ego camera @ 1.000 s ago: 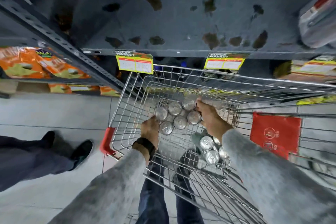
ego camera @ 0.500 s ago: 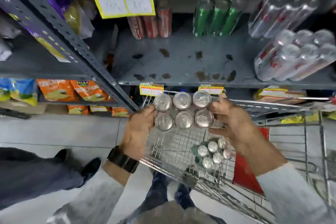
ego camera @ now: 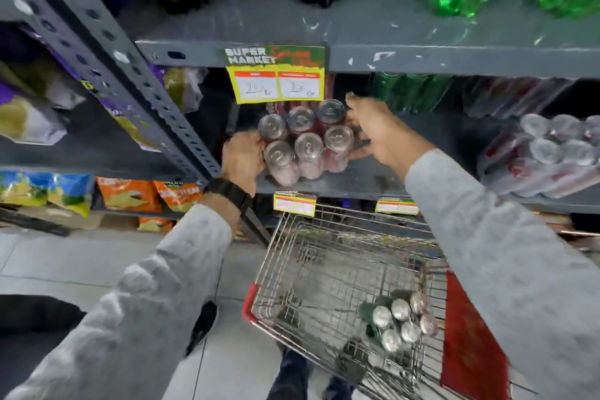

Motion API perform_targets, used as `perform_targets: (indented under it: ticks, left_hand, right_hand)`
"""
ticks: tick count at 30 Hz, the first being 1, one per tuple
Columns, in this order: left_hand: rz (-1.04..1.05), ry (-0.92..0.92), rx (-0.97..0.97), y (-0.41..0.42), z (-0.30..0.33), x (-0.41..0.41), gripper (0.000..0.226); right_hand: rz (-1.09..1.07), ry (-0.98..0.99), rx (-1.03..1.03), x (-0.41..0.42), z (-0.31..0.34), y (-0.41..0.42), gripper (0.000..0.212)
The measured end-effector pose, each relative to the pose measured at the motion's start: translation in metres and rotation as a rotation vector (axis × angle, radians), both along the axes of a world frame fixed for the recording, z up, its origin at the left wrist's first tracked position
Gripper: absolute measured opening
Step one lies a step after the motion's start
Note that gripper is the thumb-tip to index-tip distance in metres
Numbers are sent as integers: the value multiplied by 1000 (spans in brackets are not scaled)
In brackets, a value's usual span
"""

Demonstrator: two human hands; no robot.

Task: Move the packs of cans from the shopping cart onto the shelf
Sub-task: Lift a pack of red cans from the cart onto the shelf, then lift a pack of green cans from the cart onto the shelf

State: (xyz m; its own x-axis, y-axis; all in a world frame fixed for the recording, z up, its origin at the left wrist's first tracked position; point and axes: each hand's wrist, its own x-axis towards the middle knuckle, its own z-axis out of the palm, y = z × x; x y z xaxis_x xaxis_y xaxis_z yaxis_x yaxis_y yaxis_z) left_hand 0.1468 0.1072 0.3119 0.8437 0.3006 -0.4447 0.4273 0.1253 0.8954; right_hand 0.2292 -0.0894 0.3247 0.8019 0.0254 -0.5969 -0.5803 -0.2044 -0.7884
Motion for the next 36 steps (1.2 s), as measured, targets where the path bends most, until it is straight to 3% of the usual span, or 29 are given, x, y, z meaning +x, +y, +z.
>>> perform_targets:
  ticks: [4,10,12,16,19,26,28,30,31,33,35,36]
  left_hand:
    - [125,99,-62,4,-3,22,26]
    - [166,126,-134,4,-12,26,26]
    - [162,112,-89,2,-15,19,21]
    - [304,23,157,-23,-43,-37,55]
    - [294,6,140,-65,-84,-103,55]
    - [29,627,-184,-170,-212,-171,44]
    - [-54,748,-267,-191,-249,-183,54]
    - [-125,863,-236,-210,-284,-195,66]
    - [-146,905,-176,-217,-298,-199,68]
    - [-183,940,-104,-230,-318,-204,68]
    - [-215,922,-144,-241,-327,-200,65]
    - [-209,915,-183,-247,-330,-197,64]
  right_hand:
    - [12,14,-26,20,-16,12,51]
    - [25,-31,-70,22,-31,8,45]
    - [-6,-86,-43,11,-38,-1,38]
    - [-205,-315,22,-41,-74,-47,36]
    - [-275,-330,21,-108,-119,-102,25]
    - [-190,63,-244,-230,-243,-221,26]
    - [-135,219,-286,-246,-275,-240,40]
    - [-97,318,-280,-257,-304,-251,32]
    - [-114,330,-286,-262,-319,-255,25]
    - [-133,316,-310,-268,-344,-260,32]
    - [-87,305,-309,-268,-356,-258,20]
    - [-63,307,-307,-264,-364,-259,28]
